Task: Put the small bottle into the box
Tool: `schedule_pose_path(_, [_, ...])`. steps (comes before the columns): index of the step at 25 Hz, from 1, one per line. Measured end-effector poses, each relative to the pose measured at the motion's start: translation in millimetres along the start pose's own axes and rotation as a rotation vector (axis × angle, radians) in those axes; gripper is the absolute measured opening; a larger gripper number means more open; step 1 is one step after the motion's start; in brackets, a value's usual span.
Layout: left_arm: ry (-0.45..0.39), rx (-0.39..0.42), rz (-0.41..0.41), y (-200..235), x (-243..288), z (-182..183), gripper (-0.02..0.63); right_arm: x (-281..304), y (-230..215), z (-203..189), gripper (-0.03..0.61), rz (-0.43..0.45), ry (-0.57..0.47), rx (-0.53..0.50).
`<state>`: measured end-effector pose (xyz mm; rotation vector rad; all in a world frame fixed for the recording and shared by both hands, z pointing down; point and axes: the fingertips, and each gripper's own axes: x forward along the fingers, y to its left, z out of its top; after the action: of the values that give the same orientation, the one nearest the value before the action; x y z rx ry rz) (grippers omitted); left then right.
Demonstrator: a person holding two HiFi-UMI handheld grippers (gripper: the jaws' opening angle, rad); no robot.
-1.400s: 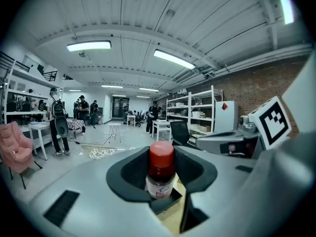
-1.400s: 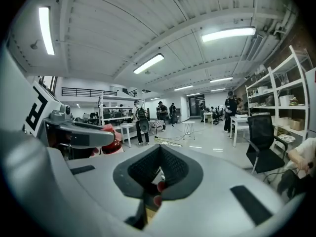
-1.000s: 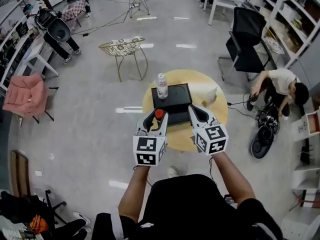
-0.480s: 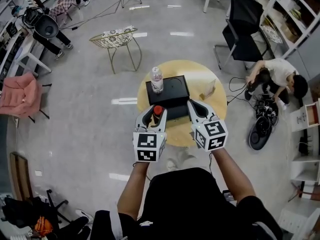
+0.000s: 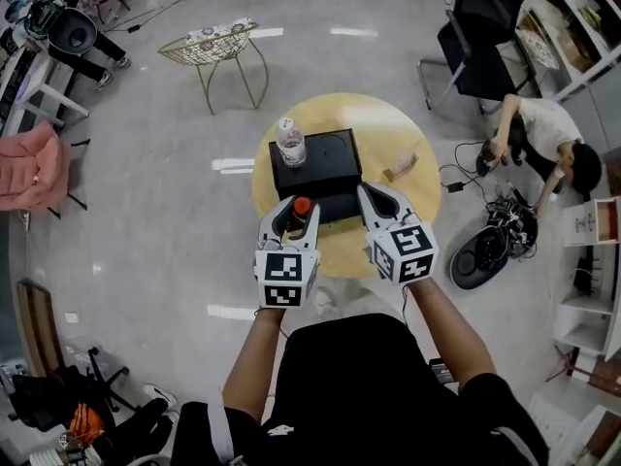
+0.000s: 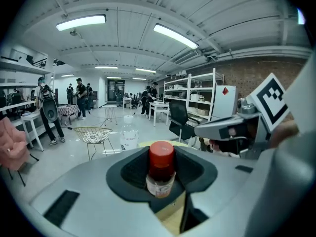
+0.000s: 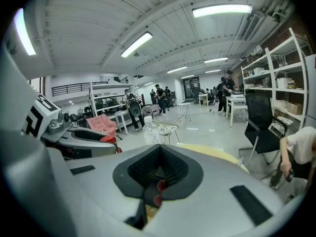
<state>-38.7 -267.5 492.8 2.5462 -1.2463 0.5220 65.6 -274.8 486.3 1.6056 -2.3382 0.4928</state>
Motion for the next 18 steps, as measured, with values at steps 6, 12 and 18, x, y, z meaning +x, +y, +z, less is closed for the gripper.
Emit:
schedule_pose_path(6, [0.076,-0.023,0.006,-3.5,34.6,-25.2,0.152,19.8,-21.1,-21.5,-0.002,0.025,0.072,0.017])
schedule_pose_path(12, [0.143,-0.039,0.001,-3.3,73.5,-49.7,0.152,41.2,-45.7,-50.2,-0.002,0.037,0.150,0.037])
schedule_pose_path(18, [0.198,-0.072,0.016,4.7,111.6,-75.5,0.152,63.6,-64.7,-78.1,-0.002,0.054,0.220,0.055])
